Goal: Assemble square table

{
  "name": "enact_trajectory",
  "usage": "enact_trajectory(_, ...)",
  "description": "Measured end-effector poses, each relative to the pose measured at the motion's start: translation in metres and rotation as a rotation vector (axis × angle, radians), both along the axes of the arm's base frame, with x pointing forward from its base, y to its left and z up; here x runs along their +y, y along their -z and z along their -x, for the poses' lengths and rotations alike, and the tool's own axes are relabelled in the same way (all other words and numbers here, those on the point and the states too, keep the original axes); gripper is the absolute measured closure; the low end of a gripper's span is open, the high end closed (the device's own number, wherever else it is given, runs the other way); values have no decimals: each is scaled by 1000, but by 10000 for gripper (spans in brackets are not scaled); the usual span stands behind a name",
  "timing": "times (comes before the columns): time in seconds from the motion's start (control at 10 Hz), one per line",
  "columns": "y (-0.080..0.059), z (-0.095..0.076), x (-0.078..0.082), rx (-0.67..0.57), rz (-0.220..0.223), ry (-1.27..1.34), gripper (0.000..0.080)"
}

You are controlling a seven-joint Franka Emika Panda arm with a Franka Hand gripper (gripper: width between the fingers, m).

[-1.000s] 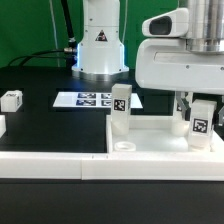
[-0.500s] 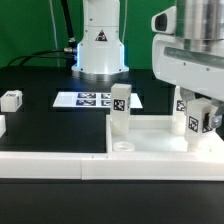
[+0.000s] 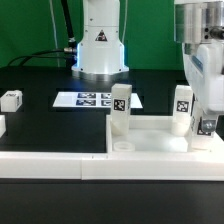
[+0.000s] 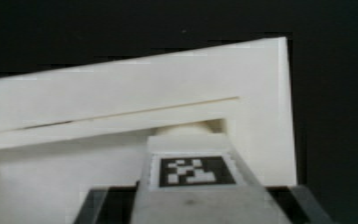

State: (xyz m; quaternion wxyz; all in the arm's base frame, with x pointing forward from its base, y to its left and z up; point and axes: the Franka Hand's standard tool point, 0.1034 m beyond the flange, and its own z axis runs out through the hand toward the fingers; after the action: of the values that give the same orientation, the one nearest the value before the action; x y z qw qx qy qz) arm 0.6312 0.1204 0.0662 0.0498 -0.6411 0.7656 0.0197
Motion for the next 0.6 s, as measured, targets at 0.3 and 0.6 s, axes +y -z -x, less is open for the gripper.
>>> enact_trajectory(0.3,1,-1,-1,-24,10,-124,251)
enact_trajectory(0.6,5,-6,-10,-128,69,-607,155)
